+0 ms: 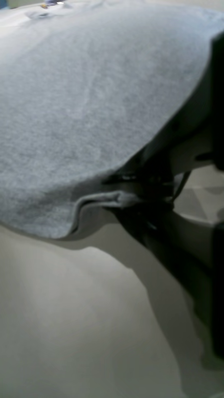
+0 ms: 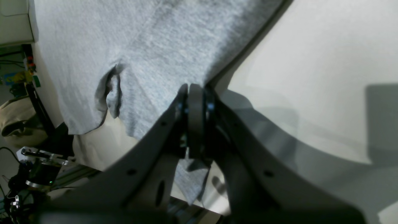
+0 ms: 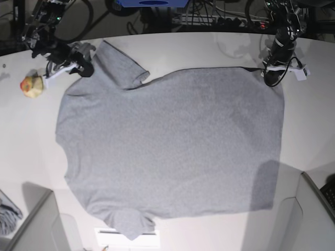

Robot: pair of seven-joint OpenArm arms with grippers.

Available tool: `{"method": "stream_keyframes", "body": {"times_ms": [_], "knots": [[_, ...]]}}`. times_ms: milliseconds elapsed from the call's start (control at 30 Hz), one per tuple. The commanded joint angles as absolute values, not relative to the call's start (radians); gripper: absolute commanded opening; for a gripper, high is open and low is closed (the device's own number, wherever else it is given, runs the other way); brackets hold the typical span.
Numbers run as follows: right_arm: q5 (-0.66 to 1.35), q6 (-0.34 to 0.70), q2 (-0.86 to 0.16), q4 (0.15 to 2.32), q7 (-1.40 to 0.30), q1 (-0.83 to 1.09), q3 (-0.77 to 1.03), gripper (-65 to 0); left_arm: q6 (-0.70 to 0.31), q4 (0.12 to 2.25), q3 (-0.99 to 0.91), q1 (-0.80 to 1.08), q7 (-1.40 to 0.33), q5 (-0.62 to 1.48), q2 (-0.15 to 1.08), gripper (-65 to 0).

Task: Fold the T-shirt properly
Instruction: 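Close both grippers on the shirt's shoulder corners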

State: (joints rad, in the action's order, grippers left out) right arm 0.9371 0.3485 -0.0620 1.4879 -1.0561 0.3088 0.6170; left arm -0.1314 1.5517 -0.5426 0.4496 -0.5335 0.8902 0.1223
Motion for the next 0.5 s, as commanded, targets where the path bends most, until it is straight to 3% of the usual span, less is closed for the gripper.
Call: {"method": "stream_keyframes", "body": {"times_ms": [0,467], "knots": [[0.886,0.331,-0.070,1.512,-1.079,0.325,0.618,-65.0,-0.117,1.577,-0.552,0.469,-0.544,0.881,0.130,-65.0],[0.886,0.328,-0.068,1.781,-1.161,0.367,0.618,-65.0,-0.117,1.839,-0.549,0.587,-0.544,0.875,0.131,-65.0]]}}
